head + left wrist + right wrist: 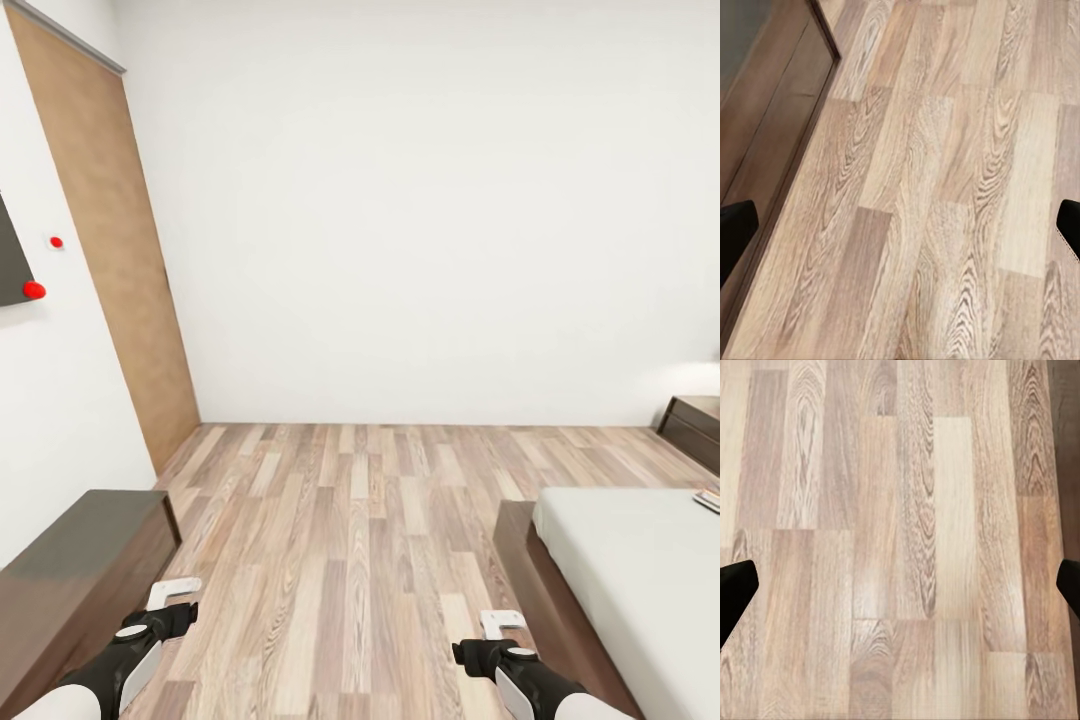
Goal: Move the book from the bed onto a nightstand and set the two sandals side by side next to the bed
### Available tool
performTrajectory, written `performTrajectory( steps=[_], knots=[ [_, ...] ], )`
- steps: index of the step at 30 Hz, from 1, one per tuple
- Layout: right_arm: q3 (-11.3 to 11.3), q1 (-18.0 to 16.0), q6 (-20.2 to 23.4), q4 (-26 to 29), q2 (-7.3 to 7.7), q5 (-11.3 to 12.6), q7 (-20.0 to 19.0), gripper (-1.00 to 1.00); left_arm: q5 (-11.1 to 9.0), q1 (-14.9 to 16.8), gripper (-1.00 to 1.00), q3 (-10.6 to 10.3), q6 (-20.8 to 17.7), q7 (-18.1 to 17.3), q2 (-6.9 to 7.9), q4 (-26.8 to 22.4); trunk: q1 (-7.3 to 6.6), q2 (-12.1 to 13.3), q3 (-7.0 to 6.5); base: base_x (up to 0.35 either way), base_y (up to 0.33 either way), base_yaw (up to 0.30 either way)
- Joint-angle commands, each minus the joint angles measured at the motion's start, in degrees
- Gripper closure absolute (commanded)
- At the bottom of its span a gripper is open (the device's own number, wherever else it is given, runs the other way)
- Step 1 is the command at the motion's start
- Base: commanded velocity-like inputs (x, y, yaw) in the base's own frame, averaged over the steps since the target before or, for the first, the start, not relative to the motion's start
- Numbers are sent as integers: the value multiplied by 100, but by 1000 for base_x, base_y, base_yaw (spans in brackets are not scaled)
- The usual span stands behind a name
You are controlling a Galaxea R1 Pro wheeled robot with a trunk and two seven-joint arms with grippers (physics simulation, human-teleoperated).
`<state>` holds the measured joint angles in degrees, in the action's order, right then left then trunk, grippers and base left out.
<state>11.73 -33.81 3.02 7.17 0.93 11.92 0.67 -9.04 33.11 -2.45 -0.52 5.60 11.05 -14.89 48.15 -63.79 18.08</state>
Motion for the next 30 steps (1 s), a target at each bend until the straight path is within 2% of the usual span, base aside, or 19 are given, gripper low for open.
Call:
performTrajectory(
  steps=[1,30],
  knots=[
    [49,-2,32,13,3,56,6,-100,-54,2,-100,-28,-5,20,2,-5,4,-3,7,340,0,0],
    [45,5,31,13,3,73,3,-100,-52,2,-100,-28,31,20,-29,2,4,-3,47,340,0,0]
  ],
)
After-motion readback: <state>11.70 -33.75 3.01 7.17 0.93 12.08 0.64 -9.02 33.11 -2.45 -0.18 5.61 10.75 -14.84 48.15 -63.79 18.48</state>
